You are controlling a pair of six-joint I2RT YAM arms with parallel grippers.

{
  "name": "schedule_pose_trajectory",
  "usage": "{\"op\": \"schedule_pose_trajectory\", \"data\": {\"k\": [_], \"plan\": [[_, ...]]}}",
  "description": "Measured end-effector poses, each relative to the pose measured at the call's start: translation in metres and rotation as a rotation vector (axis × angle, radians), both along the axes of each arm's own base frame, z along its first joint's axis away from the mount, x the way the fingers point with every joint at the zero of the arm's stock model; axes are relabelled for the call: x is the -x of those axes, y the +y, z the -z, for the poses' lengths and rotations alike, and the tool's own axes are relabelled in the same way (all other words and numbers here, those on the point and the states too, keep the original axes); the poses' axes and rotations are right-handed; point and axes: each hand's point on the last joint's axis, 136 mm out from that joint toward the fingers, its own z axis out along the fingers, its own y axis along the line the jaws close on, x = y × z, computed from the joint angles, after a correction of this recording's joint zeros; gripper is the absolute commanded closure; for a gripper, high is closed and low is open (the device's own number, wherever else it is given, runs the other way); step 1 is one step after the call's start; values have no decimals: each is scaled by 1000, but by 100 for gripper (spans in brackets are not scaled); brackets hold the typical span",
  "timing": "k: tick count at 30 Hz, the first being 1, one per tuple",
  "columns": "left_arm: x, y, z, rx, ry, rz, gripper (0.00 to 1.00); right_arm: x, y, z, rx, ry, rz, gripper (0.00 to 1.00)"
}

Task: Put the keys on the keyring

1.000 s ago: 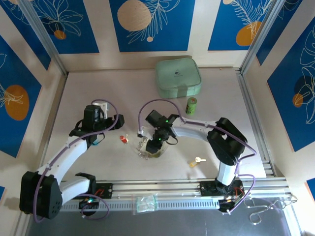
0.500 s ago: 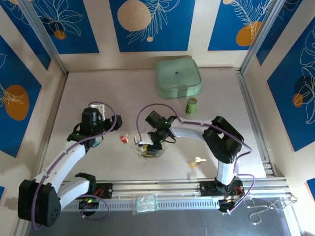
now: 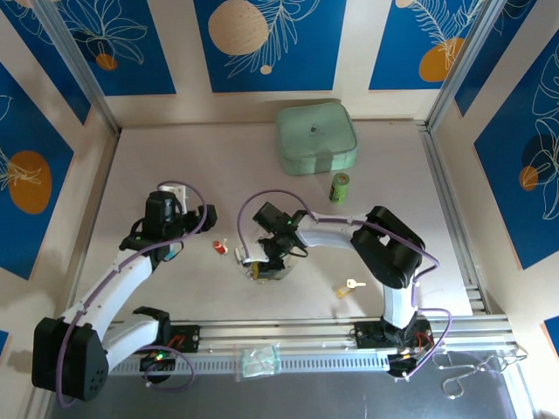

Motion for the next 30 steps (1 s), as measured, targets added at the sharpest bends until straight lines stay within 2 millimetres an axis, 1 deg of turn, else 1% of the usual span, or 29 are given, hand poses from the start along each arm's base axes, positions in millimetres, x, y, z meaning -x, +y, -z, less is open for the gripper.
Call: {"op": "schedule_pose_trajectory", "data": {"k": [3, 6, 15, 21, 26, 30], "plan": [[0, 0, 0, 0, 0, 0, 14, 2, -1, 2, 3, 0, -8, 74], [0, 0, 0, 0, 1, 0, 14, 4, -4, 5, 12, 4, -12, 77], [0, 0, 2, -2, 7, 0, 15, 13, -10, 12, 32, 13, -30, 83], [0, 0, 2, -2, 7, 0, 15, 13, -9, 13, 30, 11, -31, 83], [0, 0, 2, -2, 7, 0, 15, 17, -8, 13, 29, 11, -40, 80], [0, 0, 2, -3, 6, -2, 15, 18, -6, 12, 26, 8, -44, 80]]}}
